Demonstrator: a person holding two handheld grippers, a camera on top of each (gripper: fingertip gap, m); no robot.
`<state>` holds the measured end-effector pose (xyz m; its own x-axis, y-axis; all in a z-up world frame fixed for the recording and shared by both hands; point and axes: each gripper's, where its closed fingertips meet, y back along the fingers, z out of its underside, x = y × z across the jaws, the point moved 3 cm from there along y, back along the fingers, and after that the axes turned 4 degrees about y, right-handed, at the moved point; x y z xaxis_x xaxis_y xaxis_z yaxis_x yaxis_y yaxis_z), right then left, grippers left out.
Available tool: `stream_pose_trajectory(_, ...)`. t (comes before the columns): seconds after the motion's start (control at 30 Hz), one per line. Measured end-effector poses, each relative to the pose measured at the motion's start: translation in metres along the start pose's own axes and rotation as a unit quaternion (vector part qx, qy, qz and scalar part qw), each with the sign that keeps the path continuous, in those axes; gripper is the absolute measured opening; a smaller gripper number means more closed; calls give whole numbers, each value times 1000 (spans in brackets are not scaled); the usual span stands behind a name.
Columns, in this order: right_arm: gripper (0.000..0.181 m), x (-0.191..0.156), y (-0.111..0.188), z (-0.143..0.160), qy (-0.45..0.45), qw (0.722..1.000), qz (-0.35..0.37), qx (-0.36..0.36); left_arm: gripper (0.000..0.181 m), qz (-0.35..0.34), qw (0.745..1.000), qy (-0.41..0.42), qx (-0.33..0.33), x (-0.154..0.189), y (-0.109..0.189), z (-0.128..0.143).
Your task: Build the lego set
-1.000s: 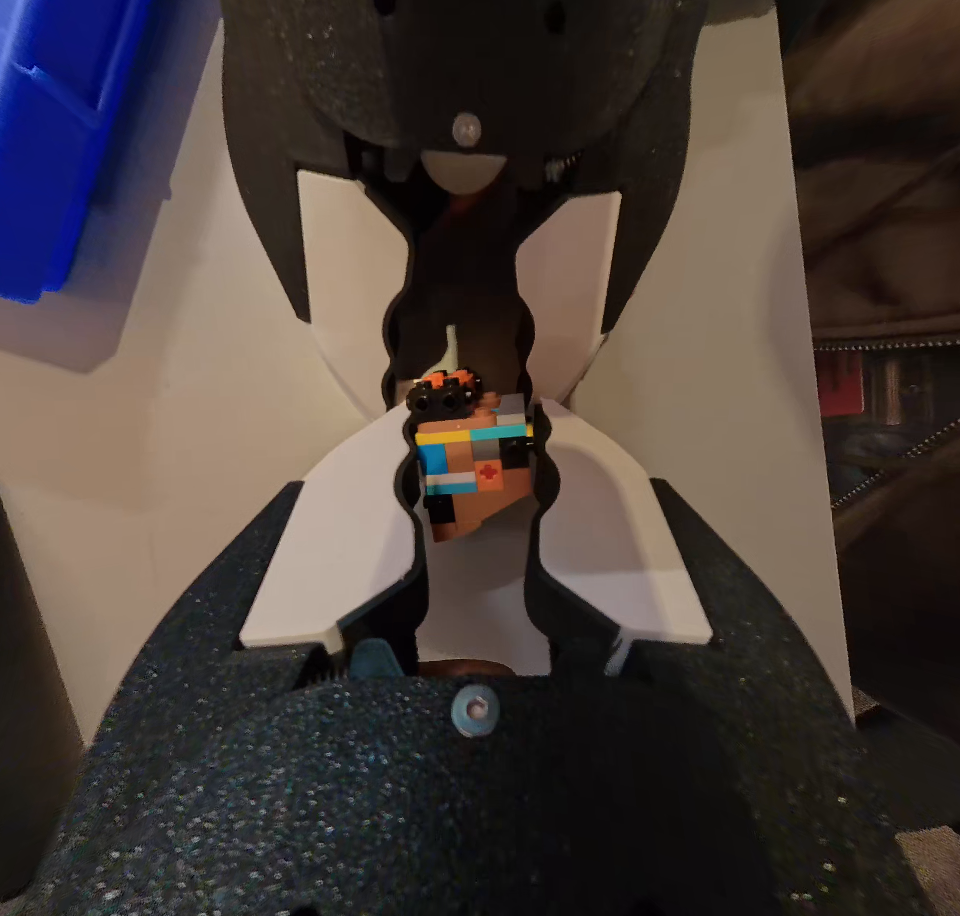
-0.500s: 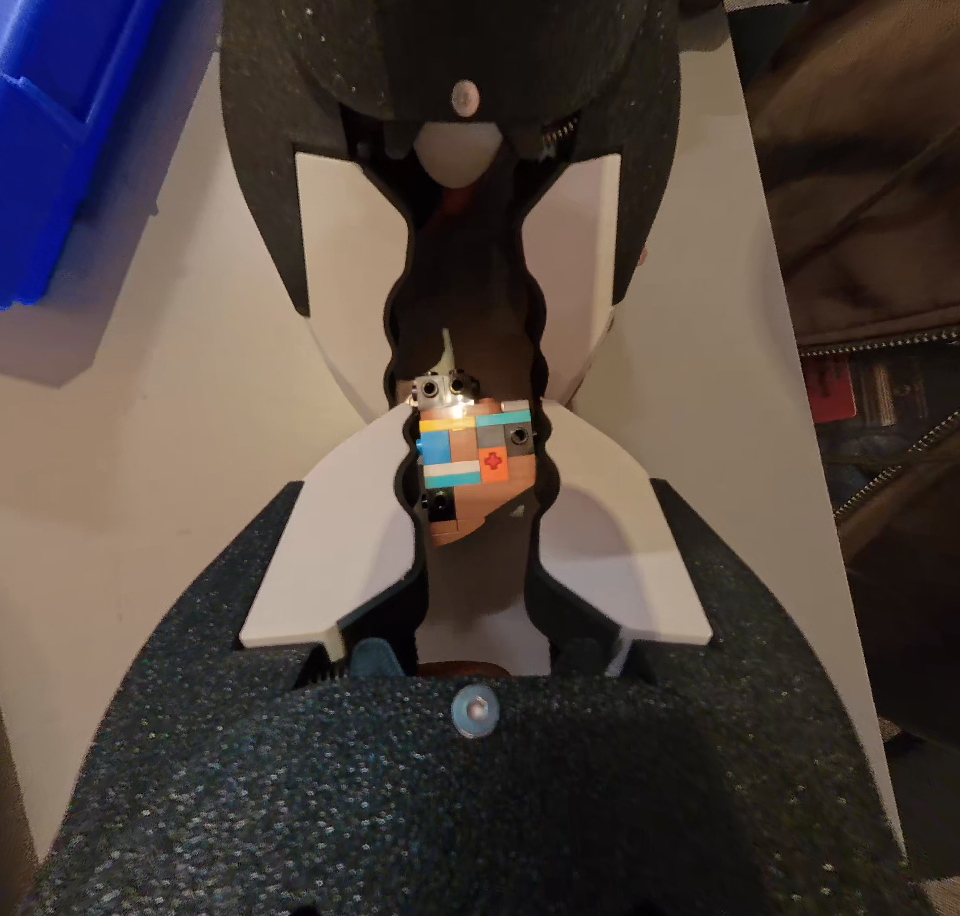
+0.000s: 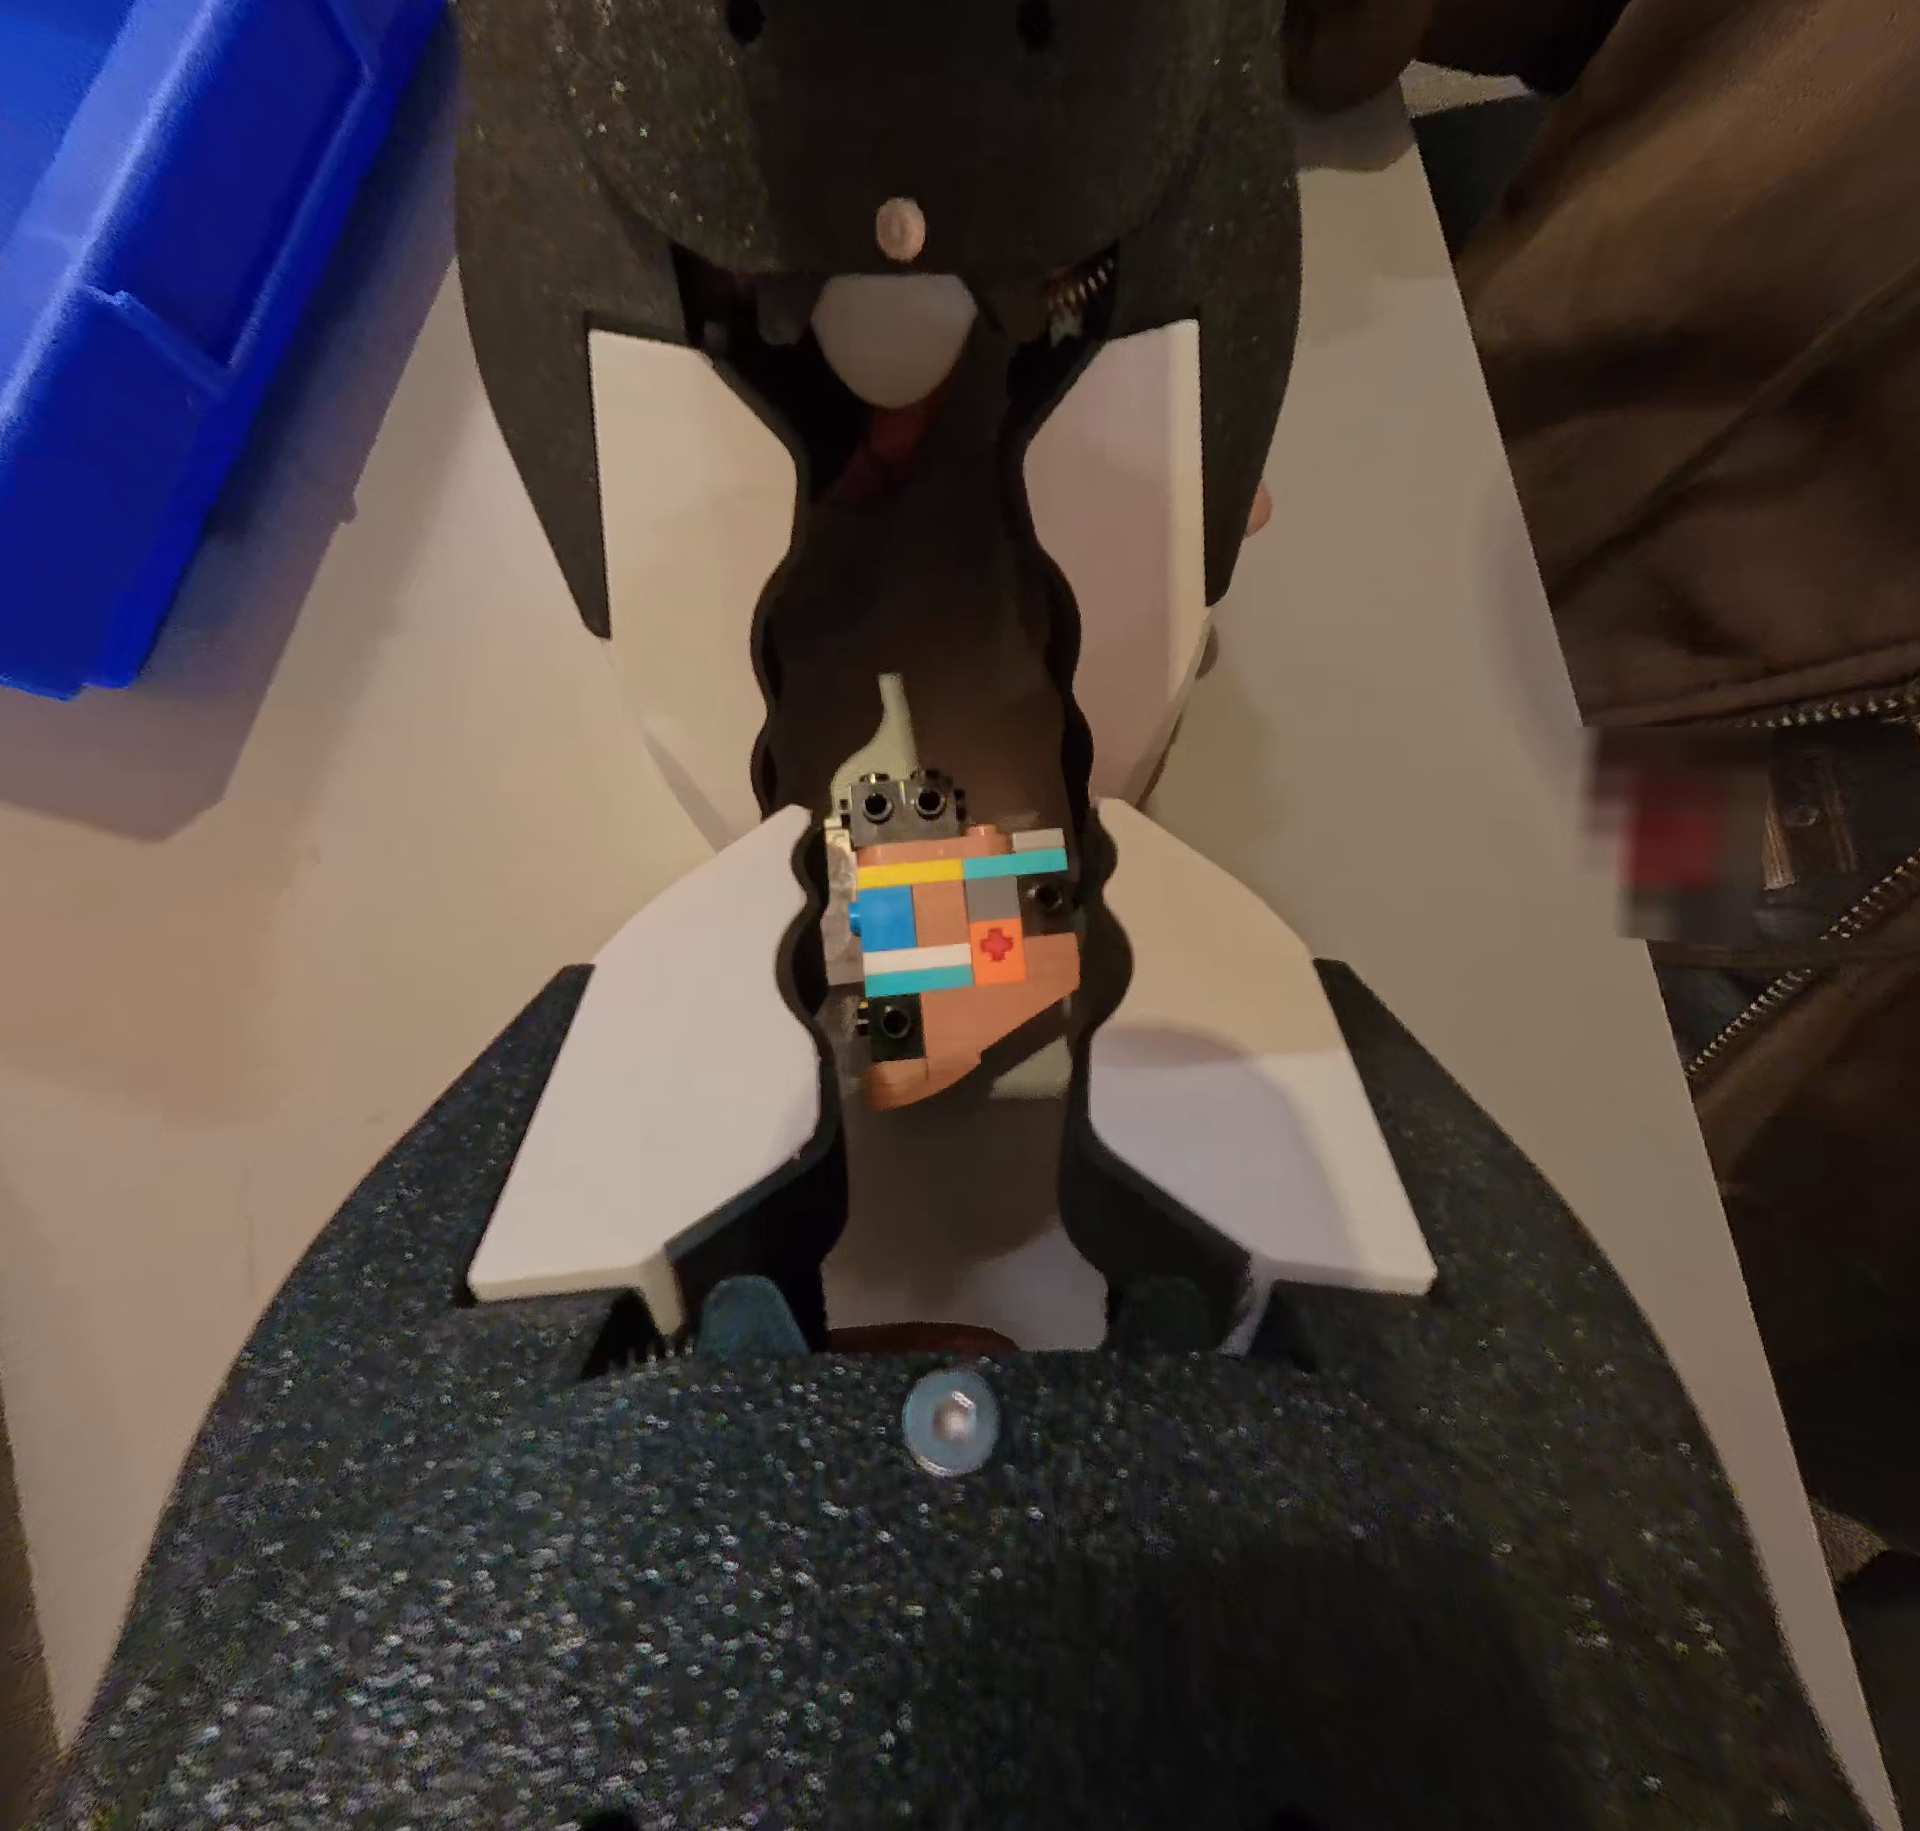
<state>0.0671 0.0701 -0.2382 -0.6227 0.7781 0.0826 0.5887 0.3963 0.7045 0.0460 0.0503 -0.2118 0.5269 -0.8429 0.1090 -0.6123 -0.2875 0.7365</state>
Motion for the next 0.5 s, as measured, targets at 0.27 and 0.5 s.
stream_pose_trajectory(0.27,65,2,3,3,-6,1000,1,0,71,-41,997,37,51,-1,14,5)
stream_pose_trajectory(0.5,64,5,9,5,-21,1000,1,13,87,-67,993,93,42,-6,-1,27)
